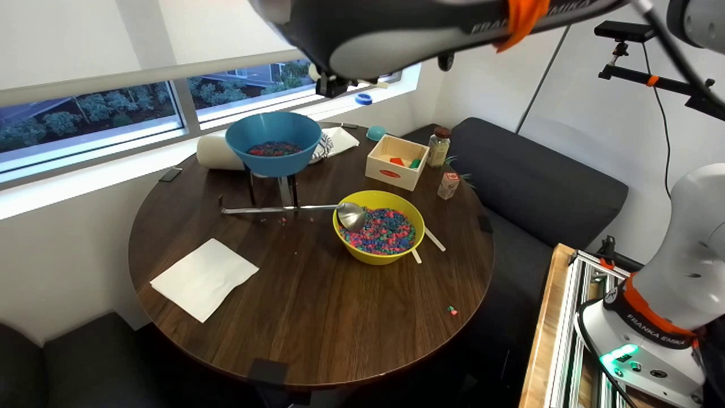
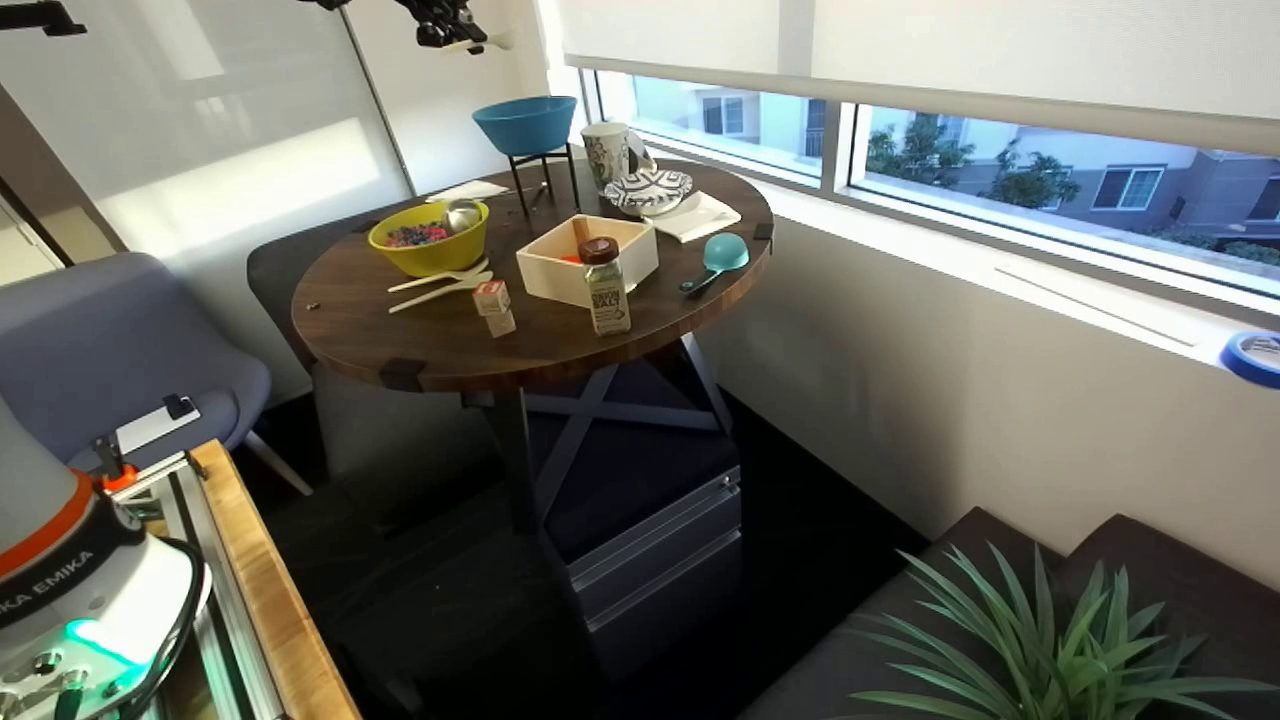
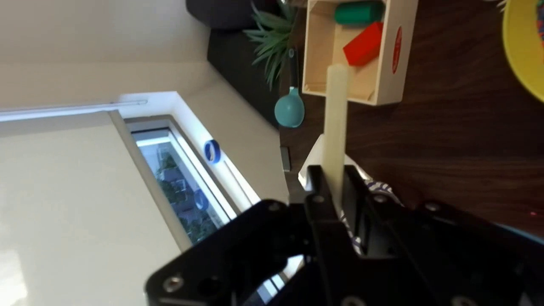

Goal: Pick up the far right white spoon, scoop a spoonful of the substance from the yellow bowl and pour it into the blue bowl, put the white spoon back onto the table

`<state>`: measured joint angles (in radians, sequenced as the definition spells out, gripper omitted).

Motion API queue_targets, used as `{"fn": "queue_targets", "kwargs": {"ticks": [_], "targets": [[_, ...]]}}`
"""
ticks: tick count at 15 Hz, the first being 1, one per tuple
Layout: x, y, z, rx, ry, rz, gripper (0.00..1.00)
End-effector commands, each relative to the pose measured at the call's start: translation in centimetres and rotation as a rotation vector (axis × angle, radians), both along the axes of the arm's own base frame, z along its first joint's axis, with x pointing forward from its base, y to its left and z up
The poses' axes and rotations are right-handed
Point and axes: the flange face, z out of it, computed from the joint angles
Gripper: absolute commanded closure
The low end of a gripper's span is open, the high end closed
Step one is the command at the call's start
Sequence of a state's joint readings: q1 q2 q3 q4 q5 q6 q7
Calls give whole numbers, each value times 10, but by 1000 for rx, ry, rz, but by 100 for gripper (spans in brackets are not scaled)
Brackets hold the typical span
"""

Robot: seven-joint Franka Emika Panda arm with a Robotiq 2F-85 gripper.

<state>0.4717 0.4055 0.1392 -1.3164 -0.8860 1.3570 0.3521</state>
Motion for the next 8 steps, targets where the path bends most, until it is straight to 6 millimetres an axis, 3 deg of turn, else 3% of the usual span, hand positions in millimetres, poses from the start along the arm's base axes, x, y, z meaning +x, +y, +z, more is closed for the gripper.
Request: {"fn": "queue_targets", "kwargs": {"ticks": [1,3,8], "targets": [[-24,-35,26,166,90,-66,97],[-34,-60,30,269,130,-112,97],[-60,-109,13,549,156,-216,97]]}}
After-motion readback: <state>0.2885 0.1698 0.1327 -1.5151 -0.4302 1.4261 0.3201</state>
